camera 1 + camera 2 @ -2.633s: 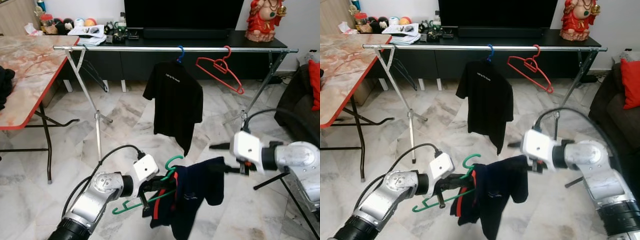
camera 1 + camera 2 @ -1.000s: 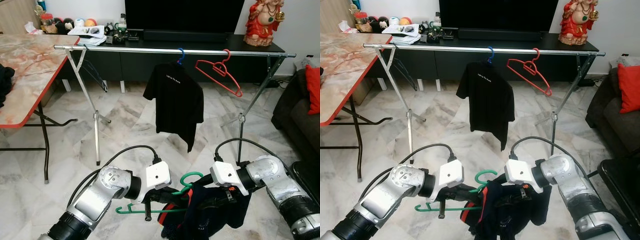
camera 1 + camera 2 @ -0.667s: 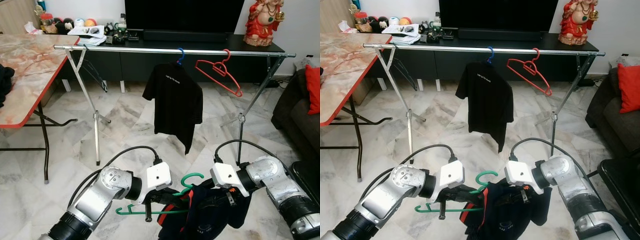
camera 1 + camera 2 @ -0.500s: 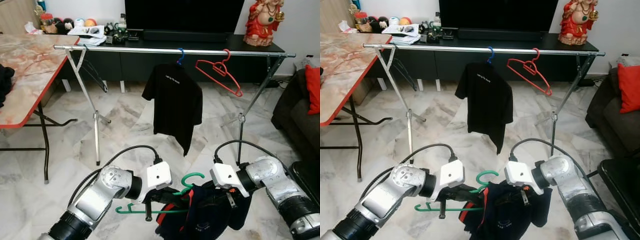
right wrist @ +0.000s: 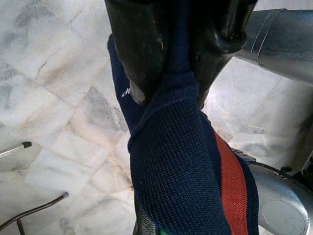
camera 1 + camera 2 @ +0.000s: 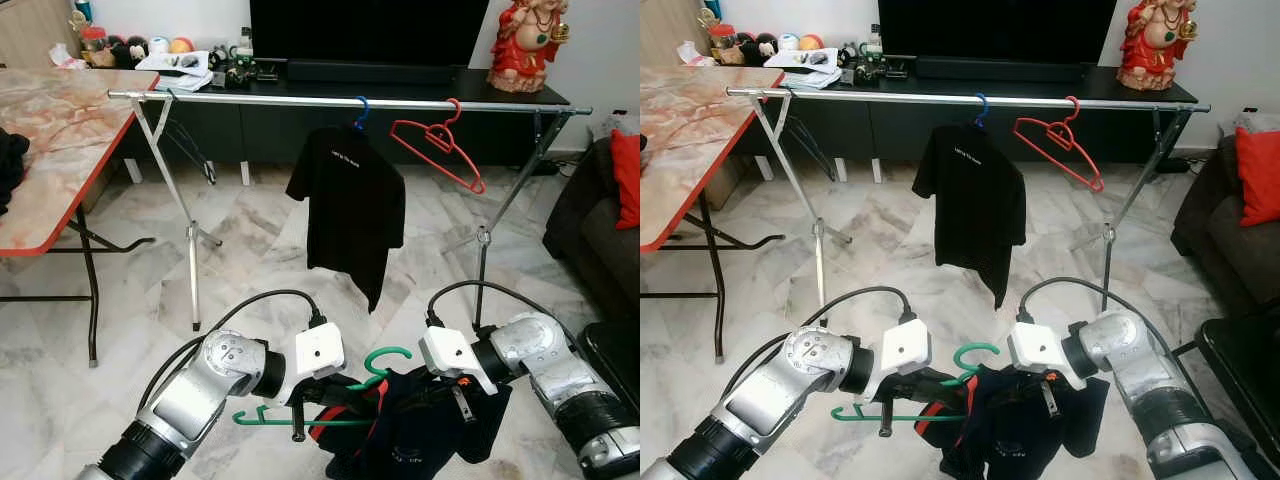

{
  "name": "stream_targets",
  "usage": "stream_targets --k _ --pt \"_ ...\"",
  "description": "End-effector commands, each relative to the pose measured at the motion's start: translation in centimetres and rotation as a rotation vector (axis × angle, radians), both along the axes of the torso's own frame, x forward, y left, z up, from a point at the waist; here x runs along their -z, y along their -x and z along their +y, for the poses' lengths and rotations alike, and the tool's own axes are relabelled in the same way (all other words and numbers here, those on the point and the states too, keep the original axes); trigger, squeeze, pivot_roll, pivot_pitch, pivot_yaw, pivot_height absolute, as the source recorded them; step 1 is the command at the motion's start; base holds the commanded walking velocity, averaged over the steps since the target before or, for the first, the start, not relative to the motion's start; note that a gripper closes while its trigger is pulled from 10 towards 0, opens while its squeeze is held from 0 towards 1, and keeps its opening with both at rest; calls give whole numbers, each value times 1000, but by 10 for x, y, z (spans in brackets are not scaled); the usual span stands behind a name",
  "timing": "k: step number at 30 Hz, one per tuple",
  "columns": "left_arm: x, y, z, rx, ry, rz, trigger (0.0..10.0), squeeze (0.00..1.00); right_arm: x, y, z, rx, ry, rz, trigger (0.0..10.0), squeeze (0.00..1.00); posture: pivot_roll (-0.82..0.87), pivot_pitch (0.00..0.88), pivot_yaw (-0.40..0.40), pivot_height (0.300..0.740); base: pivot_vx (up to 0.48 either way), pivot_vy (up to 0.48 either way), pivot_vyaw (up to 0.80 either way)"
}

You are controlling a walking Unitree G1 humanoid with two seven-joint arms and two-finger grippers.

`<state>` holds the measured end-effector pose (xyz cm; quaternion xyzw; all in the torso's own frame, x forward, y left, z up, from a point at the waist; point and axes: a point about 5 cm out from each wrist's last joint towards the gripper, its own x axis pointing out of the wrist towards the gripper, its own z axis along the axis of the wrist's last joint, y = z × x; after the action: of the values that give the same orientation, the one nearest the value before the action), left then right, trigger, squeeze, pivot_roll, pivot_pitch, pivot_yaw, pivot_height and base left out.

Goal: Hang hanger

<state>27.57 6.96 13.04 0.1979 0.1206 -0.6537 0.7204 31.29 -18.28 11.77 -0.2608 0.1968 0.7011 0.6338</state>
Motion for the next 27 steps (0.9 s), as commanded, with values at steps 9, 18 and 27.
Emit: stream_targets --k 9,18,27 --pt "-15 -7 -6 4 24 -81 10000 400 8 6 2 -46 29 35 0 0 -29 46 -68 740 0 0 0" --pt "-14 -7 0 18 7 -65 10000 1000 16 6 -6 -18 125 19 0 0 -25 48 -69 740 0 0 0" --pt "-16 -10 23 -14 -46 -63 10000 1000 20 4 -21 57 187 -11 0 0 -20 66 -75 740 0 0 0"
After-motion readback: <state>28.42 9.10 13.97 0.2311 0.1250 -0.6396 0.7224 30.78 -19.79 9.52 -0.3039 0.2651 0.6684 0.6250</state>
